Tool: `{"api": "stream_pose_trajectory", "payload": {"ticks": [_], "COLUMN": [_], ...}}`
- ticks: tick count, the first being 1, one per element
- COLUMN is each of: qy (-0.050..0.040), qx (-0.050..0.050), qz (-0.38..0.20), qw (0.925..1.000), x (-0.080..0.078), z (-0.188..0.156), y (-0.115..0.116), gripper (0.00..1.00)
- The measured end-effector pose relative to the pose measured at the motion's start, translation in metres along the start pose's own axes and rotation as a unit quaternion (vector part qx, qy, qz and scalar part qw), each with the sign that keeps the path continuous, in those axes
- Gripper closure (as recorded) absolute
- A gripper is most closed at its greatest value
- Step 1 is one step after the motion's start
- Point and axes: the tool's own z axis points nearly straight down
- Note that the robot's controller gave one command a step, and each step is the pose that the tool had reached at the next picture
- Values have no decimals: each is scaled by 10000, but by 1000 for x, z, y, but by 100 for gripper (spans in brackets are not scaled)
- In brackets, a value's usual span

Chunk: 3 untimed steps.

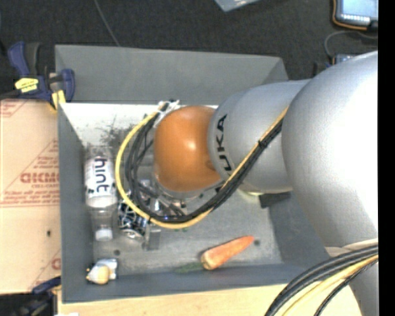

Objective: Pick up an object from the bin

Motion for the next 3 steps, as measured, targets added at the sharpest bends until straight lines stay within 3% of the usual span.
{"api": "stream_pose_trajectory", "payload": {"ticks": [1, 2, 3], "qy": [20, -39, -39], "qx": [-1, -21, -22], "qz": [497, 273, 278], "qw": [9988, 9996, 9996], "x": [0, -10, -10], "z": [27, 40, 40], "y": [-6, 7, 7], "gripper": [0, 100, 100]}}
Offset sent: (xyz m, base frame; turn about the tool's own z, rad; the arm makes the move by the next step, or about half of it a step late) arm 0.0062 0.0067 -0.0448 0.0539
